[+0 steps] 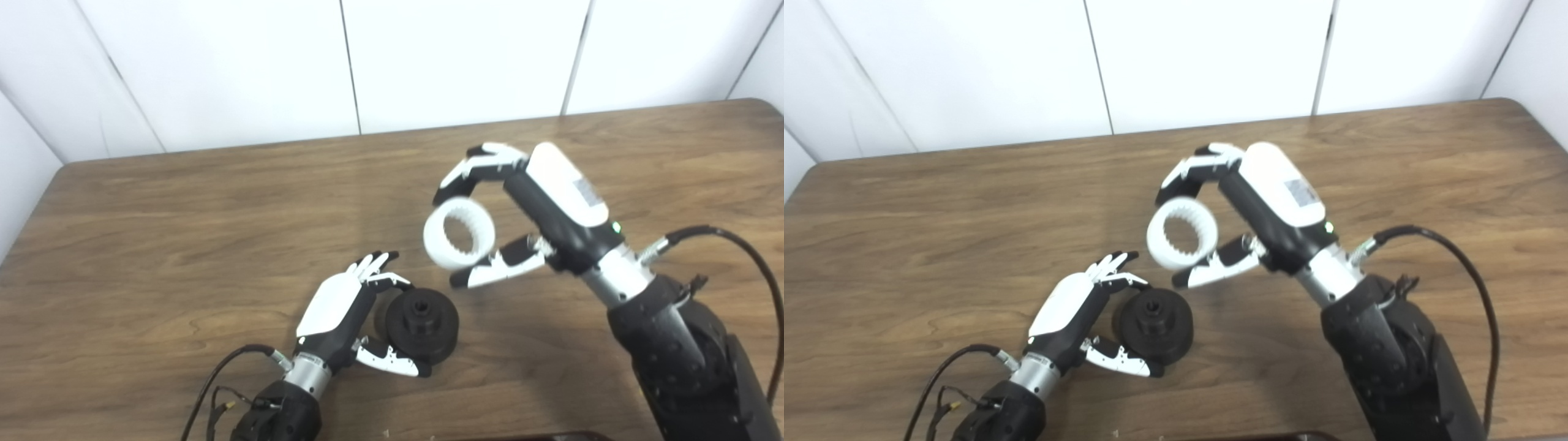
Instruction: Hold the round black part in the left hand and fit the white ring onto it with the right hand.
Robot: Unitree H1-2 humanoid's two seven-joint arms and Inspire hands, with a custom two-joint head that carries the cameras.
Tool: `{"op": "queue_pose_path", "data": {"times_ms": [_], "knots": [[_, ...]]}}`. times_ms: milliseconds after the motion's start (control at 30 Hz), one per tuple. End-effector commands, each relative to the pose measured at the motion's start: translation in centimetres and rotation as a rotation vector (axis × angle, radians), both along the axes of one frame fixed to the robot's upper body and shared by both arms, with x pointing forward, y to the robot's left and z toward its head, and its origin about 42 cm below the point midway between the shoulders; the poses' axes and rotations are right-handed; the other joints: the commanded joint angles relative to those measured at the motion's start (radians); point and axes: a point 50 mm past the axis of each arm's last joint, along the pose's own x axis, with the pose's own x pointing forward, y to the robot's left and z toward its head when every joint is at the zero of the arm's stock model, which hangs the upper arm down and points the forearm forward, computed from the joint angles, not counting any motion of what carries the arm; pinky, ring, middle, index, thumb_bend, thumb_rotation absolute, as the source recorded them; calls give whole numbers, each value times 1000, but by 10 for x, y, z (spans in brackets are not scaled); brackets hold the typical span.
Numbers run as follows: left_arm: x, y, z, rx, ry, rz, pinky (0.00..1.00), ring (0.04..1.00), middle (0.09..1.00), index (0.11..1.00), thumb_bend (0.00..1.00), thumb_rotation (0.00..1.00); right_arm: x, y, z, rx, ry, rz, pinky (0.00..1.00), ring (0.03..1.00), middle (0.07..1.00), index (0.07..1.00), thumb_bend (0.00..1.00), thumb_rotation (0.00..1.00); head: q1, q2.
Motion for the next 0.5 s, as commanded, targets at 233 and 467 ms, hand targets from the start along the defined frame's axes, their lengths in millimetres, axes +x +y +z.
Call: {"op": "queue_pose_path", "data": {"times_ms": [233, 467], "knots": [[6, -7, 7, 12, -36, 7, 1000, 1000, 966, 563, 964, 255, -11, 12, -6, -41, -9, 94, 803, 579, 461, 504, 527, 7, 14, 12], [6, -8, 9, 21, -30, 6, 1000, 1000, 971, 568, 955, 275, -8, 15, -17, -85, 19, 121, 846, 574, 454, 511, 525, 6, 20, 18]]}}
